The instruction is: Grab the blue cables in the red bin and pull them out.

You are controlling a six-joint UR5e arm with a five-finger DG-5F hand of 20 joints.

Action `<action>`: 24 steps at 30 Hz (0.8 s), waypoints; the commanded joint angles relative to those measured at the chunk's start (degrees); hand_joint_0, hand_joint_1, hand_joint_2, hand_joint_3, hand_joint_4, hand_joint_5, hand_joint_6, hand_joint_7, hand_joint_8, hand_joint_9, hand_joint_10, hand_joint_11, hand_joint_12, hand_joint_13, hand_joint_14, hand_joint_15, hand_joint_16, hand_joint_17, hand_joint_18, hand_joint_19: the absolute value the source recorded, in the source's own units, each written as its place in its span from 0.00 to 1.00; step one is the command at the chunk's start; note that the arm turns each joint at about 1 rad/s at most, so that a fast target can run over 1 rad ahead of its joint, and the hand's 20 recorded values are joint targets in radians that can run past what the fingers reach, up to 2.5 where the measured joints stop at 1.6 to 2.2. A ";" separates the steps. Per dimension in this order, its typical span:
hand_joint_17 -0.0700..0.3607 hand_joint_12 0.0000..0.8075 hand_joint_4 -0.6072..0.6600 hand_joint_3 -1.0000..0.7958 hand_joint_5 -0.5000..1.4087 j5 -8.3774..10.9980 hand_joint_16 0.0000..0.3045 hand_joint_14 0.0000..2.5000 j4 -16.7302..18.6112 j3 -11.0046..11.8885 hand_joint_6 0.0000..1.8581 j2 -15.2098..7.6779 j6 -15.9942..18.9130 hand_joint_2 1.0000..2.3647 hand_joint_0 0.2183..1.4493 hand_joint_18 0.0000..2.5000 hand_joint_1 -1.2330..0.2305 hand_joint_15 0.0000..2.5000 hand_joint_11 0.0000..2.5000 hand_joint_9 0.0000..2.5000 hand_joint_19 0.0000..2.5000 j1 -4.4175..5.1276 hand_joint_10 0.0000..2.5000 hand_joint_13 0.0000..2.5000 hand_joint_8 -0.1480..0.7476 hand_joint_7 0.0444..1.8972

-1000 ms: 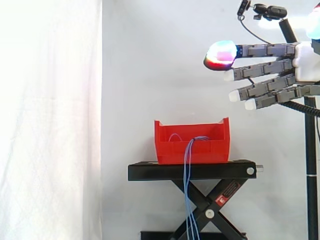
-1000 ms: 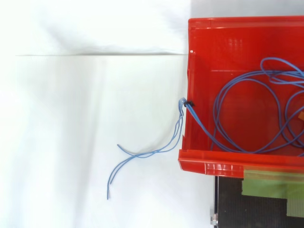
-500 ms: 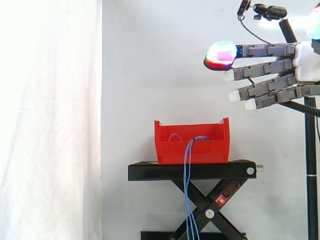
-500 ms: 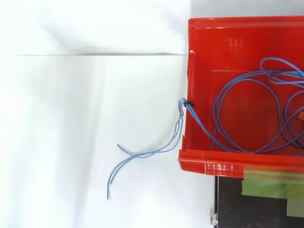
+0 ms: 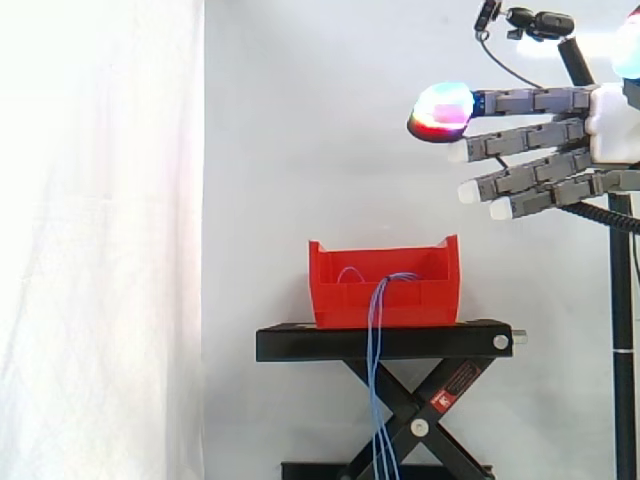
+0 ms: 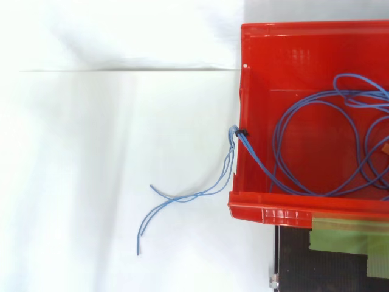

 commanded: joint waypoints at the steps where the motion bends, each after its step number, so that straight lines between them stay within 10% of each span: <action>1: 0.45 0.42 0.50 0.00 0.27 0.00 0.18 0.00 0.00 0.00 0.00 0.01 0.00 0.00 0.39 0.00 0.36 0.02 0.00 0.00 0.06 0.05 0.00 0.00 0.35 0.07; 24: 0.45 0.42 0.51 0.00 0.28 0.00 0.18 0.00 0.00 0.00 0.00 0.01 0.00 0.00 0.39 0.00 0.35 0.03 0.00 0.00 0.07 -0.04 0.00 0.01 0.36 0.07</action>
